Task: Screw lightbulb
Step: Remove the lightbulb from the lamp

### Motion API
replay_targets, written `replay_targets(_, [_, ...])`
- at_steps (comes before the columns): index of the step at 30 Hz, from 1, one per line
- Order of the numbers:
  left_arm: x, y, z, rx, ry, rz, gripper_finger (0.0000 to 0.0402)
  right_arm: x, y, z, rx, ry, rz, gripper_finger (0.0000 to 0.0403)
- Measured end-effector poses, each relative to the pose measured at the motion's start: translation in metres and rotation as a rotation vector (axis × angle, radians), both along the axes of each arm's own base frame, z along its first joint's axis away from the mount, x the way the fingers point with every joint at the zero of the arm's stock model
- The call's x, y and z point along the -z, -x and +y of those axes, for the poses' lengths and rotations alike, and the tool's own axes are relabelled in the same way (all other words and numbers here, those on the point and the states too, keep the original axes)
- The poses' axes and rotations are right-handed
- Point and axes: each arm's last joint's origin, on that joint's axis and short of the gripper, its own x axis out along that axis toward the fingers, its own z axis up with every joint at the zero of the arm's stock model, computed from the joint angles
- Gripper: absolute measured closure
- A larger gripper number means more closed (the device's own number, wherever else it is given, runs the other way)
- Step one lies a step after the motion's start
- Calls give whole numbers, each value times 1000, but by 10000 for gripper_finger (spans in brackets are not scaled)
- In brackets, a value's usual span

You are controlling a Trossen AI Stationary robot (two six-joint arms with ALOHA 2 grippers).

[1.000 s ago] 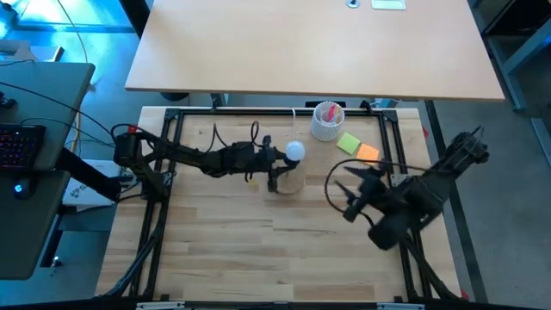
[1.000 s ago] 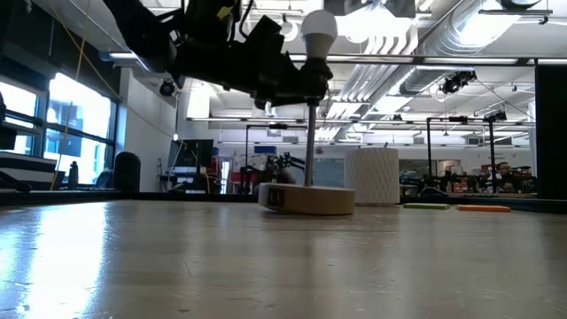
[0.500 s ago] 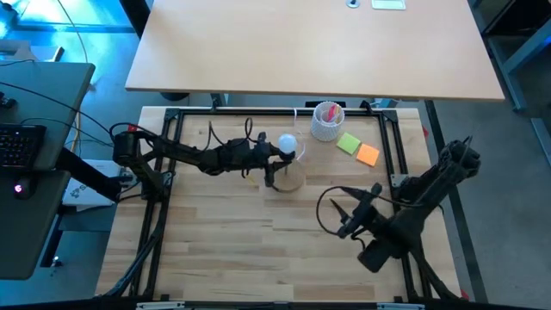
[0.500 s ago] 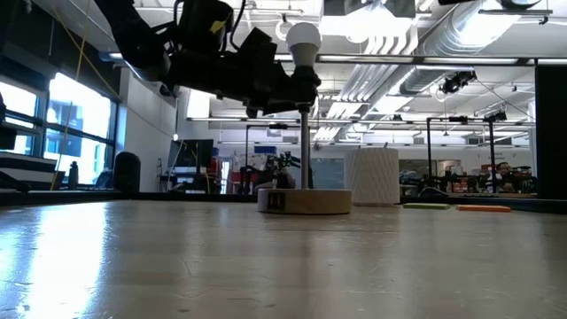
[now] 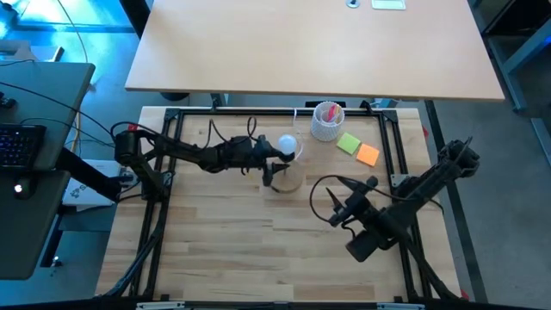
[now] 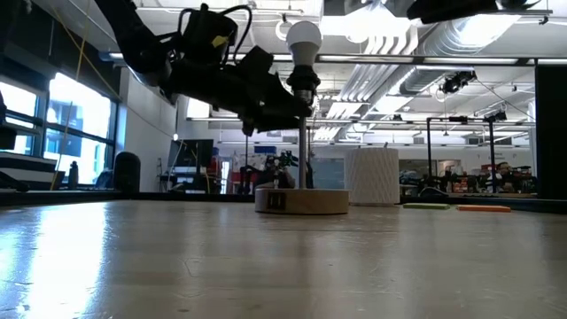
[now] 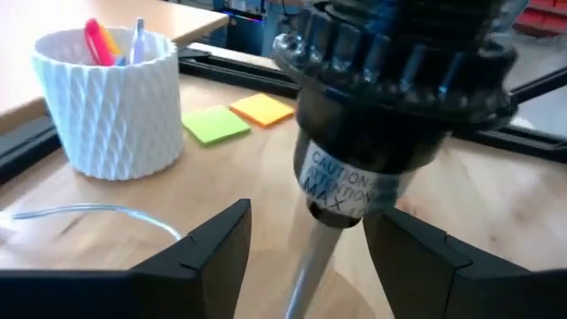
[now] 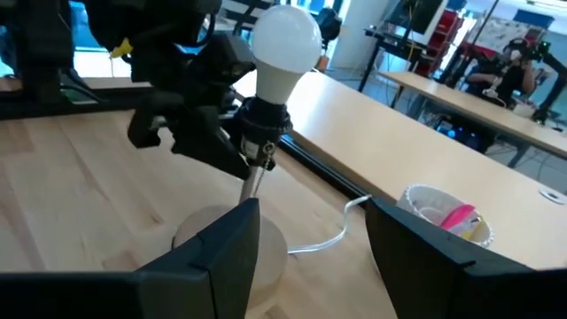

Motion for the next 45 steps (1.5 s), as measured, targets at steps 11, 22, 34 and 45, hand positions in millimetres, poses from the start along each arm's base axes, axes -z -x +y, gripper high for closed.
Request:
replay_targets(11, [2,4,12,-16,-86,47,154,0,-5,-8,23,13,71,199])
replay_targets(22, [-16,33,15,-30,-99,267,154,-3,-15,-47,-118,-351,658,199])
replay_targets(34, [-46,71,6,-53,-71,391,154,12,-38,-77,-570,-460,755,199])
replay_targets(45, [-77,92,-15,-31,-62,301,154,29,28,-107,-733,-461,192,199])
